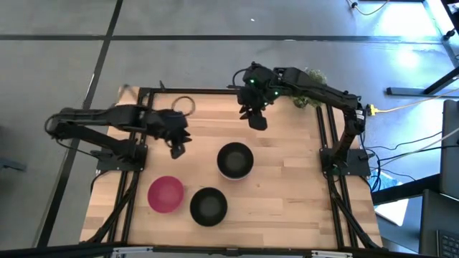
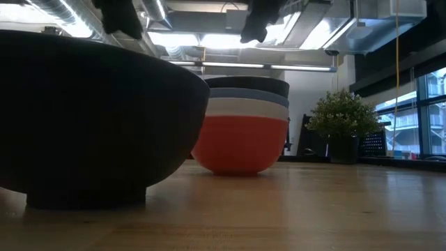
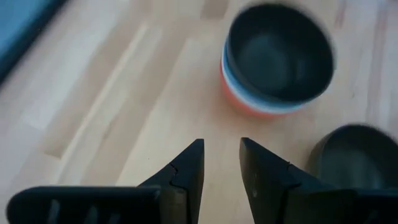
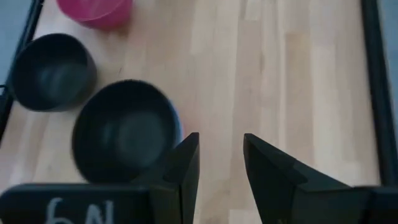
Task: Nest bowls inside each other
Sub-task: Stack the pink bowl on top of the black bowl
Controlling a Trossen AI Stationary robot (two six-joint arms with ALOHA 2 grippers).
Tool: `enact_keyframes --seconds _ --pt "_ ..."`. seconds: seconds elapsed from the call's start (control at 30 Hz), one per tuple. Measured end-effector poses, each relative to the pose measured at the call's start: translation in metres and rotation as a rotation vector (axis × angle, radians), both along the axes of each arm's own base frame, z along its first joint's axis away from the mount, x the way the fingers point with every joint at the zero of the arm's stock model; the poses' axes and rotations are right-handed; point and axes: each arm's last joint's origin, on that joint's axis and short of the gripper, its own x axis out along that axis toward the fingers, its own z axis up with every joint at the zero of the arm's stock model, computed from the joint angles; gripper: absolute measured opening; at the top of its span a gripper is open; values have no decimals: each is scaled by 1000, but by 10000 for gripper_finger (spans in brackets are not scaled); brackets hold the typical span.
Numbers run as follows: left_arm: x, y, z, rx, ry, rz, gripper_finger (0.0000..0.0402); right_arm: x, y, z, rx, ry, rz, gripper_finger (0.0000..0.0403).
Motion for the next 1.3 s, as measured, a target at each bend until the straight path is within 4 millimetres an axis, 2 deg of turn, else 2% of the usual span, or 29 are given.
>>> enact_keyframes --seconds 0.13,0.23,0.37,0.53,0.67,0.8,0.9,1.17,1.3 --pt "-31 -8 20 58 -137 24 96 -4 12 10 2 -32 13 126" --pt "-50 -13 30 80 -214 15 96 -16 18 31 3 -126 -14 126" --pt "-65 -17 36 104 -270 4 96 -44 35 59 -7 -221 -91 126" --pt "-71 -22 32 121 -245 -34 96 -86 69 71 -78 -324 -197 126" --pt "-70 -24 10 128 -215 -43 96 -102 91 56 -70 -425 -248 126" --pt "-76 -26 -18 57 -187 -45 96 -103 102 26 -40 -436 -264 126" --pt "-84 -26 -32 -14 -187 -33 96 -105 108 14 -7 -469 -268 126" --pt "-95 -25 -52 -166 -167 -9 96 -109 123 -23 43 -526 -309 126" --pt "-99 -25 -58 -170 -102 -6 96 -112 129 -36 38 -545 -342 126"
